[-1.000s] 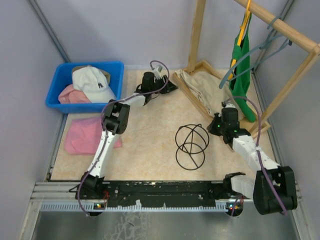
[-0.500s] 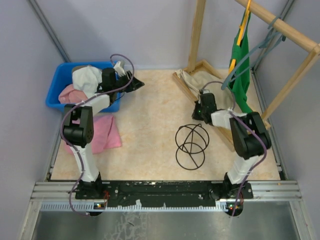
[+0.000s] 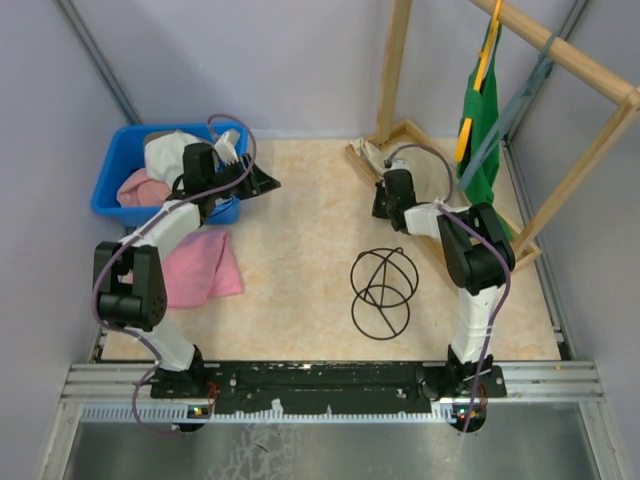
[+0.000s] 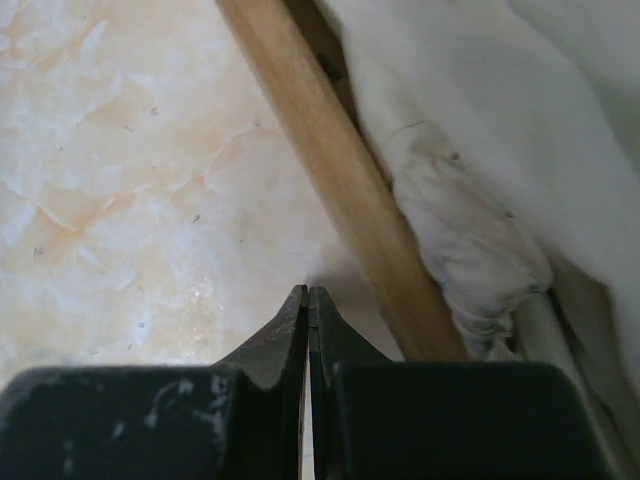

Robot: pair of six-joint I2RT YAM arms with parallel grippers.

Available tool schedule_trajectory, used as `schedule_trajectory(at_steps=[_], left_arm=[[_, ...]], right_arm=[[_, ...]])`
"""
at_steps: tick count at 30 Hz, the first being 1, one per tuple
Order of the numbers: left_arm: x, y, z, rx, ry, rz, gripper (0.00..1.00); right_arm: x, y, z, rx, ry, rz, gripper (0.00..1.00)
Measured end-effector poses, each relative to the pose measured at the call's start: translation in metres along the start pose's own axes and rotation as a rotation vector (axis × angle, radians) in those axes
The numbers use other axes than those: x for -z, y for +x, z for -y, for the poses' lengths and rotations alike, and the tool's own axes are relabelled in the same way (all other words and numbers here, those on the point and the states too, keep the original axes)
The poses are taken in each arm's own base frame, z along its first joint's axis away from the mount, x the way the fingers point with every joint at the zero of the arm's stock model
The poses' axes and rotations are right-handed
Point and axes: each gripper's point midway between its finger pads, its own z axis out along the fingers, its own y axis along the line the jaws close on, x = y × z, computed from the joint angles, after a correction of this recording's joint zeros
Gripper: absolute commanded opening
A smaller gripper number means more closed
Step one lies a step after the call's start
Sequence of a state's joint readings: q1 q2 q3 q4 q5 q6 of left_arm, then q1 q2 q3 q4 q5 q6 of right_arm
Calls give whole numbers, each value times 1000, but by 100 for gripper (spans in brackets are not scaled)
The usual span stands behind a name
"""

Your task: Stack the hats

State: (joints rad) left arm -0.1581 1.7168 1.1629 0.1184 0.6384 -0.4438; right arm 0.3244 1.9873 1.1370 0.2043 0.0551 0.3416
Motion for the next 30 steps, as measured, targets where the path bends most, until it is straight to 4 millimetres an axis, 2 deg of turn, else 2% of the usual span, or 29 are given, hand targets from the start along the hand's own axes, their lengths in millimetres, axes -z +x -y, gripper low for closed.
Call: schedule_trajectory(at_steps=[4,7,12,24,30], left_arm=[[19,-17,21,-33,28,42,49],[23,-19,28,-39,48,44,48],[24,-14,29,-18,53,22,48],[25,-12,31,-12,54,15,48],[31,-17,38,-27,62,29,48]], right_arm=[[-1,-5,12,-44,5,1,0],[0,-5,13,-72,-8,-7,0],[-3,-5,12,-90,16,-64,0],[-42,-30,-8,-114,15,-219,0],[-47,-32,-14,-153,17,-274,0]])
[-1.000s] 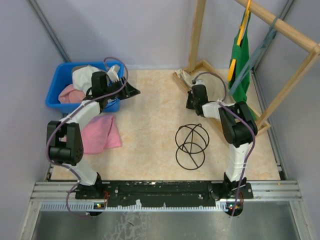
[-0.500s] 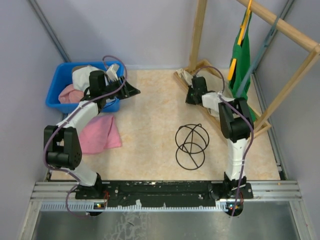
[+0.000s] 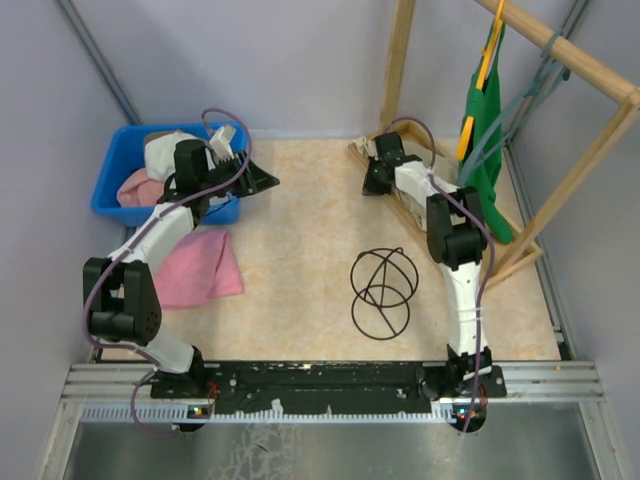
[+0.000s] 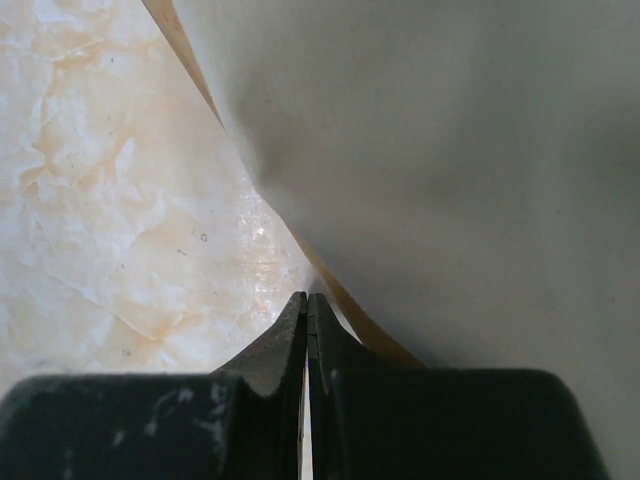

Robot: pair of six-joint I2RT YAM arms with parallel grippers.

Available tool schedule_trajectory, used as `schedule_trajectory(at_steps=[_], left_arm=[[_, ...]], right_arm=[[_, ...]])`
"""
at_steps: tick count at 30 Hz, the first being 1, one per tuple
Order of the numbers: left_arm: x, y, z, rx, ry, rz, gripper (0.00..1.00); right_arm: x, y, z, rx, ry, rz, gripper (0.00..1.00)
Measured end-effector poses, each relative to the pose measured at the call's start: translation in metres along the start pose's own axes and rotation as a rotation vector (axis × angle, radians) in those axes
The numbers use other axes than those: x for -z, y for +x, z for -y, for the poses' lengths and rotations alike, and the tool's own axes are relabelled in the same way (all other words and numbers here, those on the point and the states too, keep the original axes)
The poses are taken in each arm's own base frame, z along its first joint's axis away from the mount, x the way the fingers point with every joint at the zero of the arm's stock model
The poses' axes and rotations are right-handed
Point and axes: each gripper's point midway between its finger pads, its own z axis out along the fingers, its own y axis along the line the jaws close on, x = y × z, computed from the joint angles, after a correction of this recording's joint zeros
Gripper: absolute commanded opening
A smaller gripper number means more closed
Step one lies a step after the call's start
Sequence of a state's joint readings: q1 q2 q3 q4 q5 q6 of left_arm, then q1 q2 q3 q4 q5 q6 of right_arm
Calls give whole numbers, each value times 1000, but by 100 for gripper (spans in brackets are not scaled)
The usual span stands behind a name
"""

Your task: Stack the hats

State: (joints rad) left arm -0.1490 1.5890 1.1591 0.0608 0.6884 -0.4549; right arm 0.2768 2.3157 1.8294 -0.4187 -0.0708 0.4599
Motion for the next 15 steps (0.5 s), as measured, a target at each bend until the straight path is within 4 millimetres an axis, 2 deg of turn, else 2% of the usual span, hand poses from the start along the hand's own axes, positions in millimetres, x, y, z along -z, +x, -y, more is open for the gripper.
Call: schedule_trajectory(at_steps=[8,15], left_arm=[[6,-5,8,-16,7,13,48],[14,-12,18,-34,16,34,48]], right_arm=[[3,0,-2,-43,-15,-60,0],[3,-1,6,106,101,-140,0]])
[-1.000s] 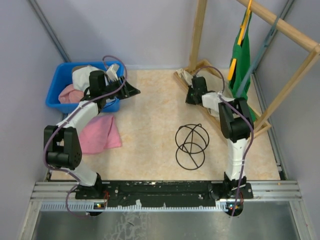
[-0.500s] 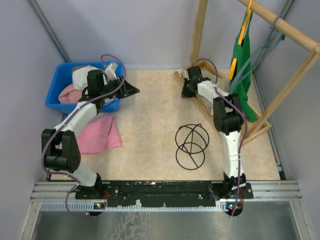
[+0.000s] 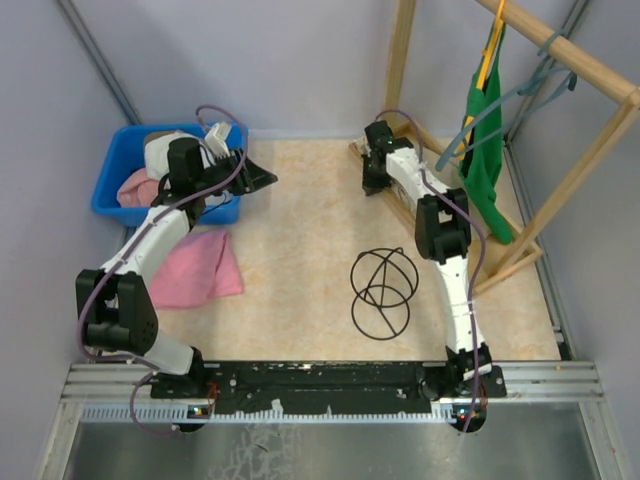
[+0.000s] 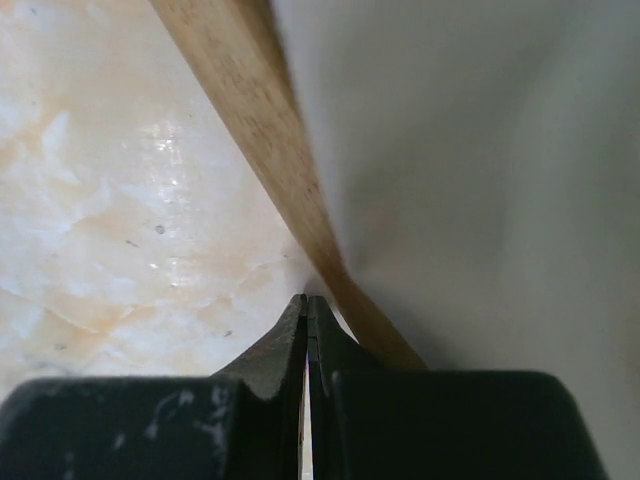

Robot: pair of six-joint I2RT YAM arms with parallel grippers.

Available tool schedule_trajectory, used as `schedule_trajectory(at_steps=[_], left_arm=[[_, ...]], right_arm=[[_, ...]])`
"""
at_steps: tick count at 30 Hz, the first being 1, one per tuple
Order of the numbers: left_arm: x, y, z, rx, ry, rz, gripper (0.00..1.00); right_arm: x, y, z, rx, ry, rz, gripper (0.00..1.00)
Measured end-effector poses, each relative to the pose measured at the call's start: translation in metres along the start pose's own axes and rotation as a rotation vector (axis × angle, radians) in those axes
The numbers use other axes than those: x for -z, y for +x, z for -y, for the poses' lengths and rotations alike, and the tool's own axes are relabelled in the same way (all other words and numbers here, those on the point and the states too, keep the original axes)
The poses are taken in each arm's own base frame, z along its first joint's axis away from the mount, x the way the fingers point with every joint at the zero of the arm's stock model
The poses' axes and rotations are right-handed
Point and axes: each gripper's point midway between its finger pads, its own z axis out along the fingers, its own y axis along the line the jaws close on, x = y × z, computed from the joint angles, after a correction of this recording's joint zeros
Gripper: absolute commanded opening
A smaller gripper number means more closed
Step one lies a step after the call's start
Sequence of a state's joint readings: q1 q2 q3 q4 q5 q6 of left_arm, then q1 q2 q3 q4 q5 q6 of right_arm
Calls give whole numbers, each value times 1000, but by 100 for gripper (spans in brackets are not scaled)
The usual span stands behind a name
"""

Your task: Stack the hats

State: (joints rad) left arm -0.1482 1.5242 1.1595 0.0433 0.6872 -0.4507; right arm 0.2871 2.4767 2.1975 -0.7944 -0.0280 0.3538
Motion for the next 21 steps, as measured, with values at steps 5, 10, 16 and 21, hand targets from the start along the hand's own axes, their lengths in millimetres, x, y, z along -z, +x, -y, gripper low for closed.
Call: schedule_trajectory(at_steps=[5,10,16,21], left_arm=[[6,-6,5,-21,2,19,49],[11,-9,5,-33,-6,24,49],[13,-8,2,-29,-17,18,49],[13,-10,2,-31,-15,21,49]], right_arm=[[-1,-5,12,159,114,29,0],[-1,-24,45,213,249,114,0],[3,-63,129,154,412,218,0],[15,-76,217,48,531,245,0]])
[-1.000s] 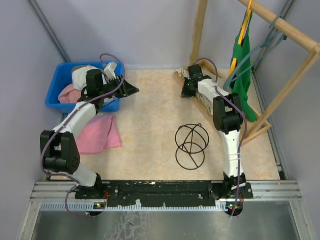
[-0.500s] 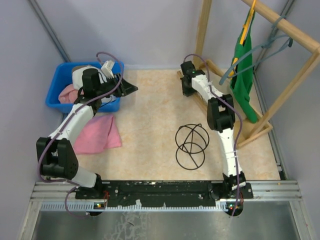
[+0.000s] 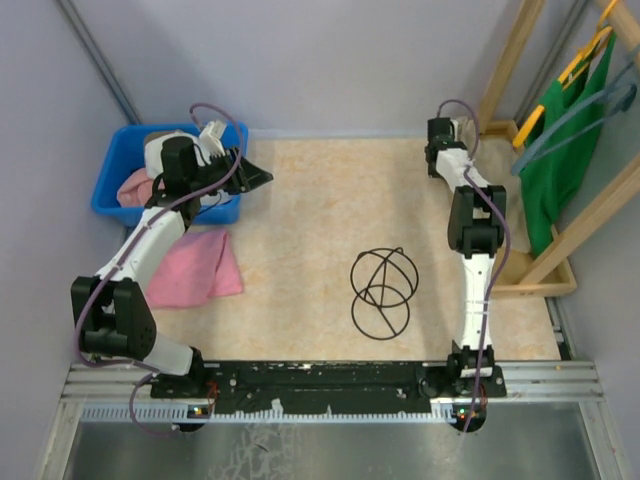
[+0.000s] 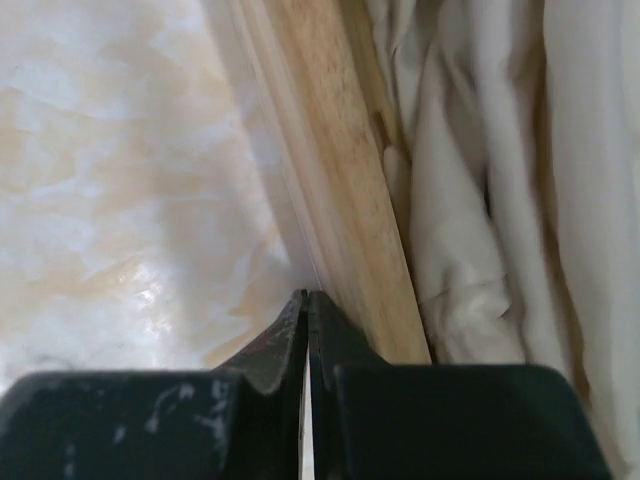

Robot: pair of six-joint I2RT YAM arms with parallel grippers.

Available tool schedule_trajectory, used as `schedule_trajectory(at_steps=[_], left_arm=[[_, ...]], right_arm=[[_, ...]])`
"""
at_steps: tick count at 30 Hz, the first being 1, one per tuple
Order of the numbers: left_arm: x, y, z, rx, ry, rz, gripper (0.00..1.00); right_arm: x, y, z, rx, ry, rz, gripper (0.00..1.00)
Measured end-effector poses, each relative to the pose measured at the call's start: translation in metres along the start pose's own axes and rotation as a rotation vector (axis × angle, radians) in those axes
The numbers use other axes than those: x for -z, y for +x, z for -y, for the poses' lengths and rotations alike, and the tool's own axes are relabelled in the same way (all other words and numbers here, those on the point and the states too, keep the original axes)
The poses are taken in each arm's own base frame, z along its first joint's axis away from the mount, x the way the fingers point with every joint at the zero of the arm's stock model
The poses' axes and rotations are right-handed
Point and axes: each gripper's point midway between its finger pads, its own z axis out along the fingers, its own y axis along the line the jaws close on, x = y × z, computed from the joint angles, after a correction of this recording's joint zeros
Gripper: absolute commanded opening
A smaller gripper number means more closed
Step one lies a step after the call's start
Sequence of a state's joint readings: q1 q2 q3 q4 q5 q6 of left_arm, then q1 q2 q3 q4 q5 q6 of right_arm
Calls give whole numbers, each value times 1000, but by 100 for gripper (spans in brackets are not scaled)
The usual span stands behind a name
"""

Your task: Stack the hats

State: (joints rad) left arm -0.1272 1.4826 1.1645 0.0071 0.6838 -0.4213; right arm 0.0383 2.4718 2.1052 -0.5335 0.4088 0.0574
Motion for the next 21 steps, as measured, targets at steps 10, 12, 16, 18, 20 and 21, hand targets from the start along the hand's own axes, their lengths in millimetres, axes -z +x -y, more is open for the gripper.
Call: schedule_trajectory(at_steps=[10,12,16,18,20,21], left_arm=[[3,-2,-1,-7,-23,21,49],[7,0,-1,-7,-28,25,49],[6,19,1,2,-51,-3,51],[1,38,9,-1,-58,-46,52],[-4,59,21,-5,-50,-99,52],[-6,72,27,-5,-44,-124,52]], right_arm=[[12,18,10,10,-1,14,0],[22,28,8,20,-21,2,0],[54,48,-5,30,-85,-16,0],[76,52,-14,24,-119,-7,1],[101,56,-19,7,-152,5,5],[115,57,-22,-4,-174,15,9]])
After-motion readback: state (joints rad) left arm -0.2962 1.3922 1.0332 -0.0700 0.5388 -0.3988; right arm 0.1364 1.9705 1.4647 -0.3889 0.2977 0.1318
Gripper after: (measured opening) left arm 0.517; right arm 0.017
